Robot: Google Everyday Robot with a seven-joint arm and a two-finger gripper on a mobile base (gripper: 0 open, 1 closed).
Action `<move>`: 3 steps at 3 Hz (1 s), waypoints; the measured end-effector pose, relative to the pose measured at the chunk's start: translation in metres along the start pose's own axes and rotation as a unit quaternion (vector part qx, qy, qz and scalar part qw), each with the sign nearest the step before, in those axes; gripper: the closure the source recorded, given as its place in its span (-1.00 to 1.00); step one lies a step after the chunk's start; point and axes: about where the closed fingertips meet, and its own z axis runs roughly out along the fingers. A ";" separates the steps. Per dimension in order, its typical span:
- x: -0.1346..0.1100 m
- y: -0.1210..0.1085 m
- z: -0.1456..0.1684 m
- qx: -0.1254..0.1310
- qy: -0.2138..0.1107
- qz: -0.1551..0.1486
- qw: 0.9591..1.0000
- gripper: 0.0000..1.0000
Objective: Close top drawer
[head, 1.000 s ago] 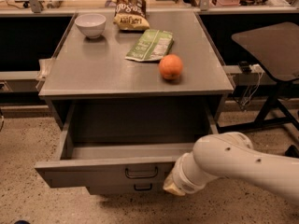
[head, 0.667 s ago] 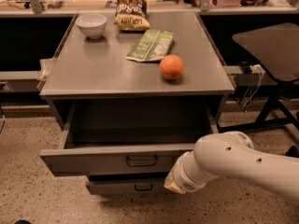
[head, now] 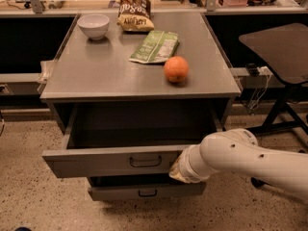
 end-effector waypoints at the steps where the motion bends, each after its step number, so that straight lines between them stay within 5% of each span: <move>1: -0.011 -0.030 -0.002 0.027 -0.008 -0.030 0.999 0.92; 3: -0.015 -0.043 -0.005 0.041 -0.015 -0.037 0.998 -0.16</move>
Offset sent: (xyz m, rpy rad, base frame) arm 0.0591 -0.0039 0.0269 -0.0037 -0.1479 0.0352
